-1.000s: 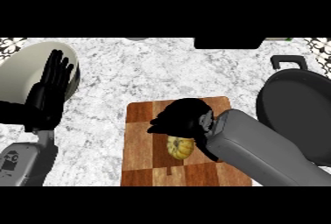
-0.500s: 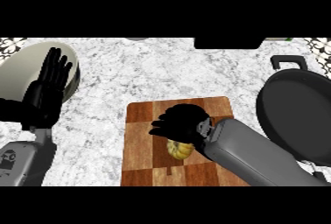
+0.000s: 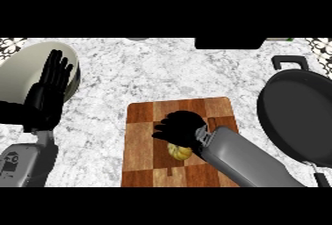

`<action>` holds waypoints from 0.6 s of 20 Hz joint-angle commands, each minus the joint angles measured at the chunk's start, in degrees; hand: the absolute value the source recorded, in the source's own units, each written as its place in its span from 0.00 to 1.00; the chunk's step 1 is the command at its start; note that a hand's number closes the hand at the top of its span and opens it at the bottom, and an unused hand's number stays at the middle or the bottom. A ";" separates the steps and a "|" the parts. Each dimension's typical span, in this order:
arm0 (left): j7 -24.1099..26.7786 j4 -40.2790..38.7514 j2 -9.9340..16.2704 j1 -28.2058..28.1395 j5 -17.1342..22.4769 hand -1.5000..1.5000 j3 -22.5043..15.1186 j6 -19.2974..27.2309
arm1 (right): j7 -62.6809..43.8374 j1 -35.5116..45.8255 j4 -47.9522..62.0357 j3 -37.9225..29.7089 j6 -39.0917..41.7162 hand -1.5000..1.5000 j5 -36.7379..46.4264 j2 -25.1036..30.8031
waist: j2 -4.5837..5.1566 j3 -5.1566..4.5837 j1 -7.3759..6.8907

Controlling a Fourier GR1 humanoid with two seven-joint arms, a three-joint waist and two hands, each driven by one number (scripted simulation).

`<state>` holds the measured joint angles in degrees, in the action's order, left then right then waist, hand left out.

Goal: Pick the squash from the cutting board and place it in the pot

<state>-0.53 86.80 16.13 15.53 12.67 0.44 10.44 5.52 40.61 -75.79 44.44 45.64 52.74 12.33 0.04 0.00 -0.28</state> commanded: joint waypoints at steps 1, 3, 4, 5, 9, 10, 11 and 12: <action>0.97 3.03 0.46 -4.10 1.12 0.50 1.55 -2.54 | 5.84 -2.36 3.40 0.91 -3.86 0.00 3.29 1.08 | -0.02 0.00 -0.23; -3.20 4.89 -1.45 -0.43 -2.44 0.50 -1.03 1.62 | 2.42 -2.45 6.86 0.65 -4.14 0.00 5.08 -5.37 | -0.03 0.01 -0.15; -0.28 -1.36 -1.95 1.96 -1.60 0.50 0.70 -0.47 | 3.93 -4.26 1.12 -0.49 -1.46 0.00 5.36 -2.19 | -0.04 -0.01 0.32; 0.53 -2.33 -0.29 1.79 -0.04 0.50 2.77 -2.63 | 4.06 -2.34 8.54 -0.16 -4.56 0.00 6.99 -5.80 | 0.05 -0.01 0.03; 0.39 -2.03 -3.12 1.39 -3.14 0.50 -0.01 0.56 | 13.88 -4.16 6.38 5.10 -5.58 1.00 7.70 -0.46 | 0.05 0.00 0.21; -1.20 1.58 -1.56 -1.09 -0.99 0.50 1.00 -1.69 | 15.54 -2.11 10.91 3.52 -9.78 1.00 8.13 -3.16 | 0.07 0.01 -0.54; -1.49 -2.50 -1.26 3.01 -1.06 0.50 2.68 -0.71 | 12.54 -6.16 6.55 6.80 -9.20 1.00 9.66 -4.27 | 0.03 0.00 0.24; -0.67 1.36 -1.85 -0.64 -1.64 0.50 1.30 -0.99 | 16.09 -2.71 12.72 4.21 -12.75 1.00 9.67 -4.63 | 0.10 0.01 -0.58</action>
<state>-1.15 86.53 14.61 16.17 11.35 1.84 9.51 15.75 38.70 -68.38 46.02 36.70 61.20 9.43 -0.62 0.01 -0.30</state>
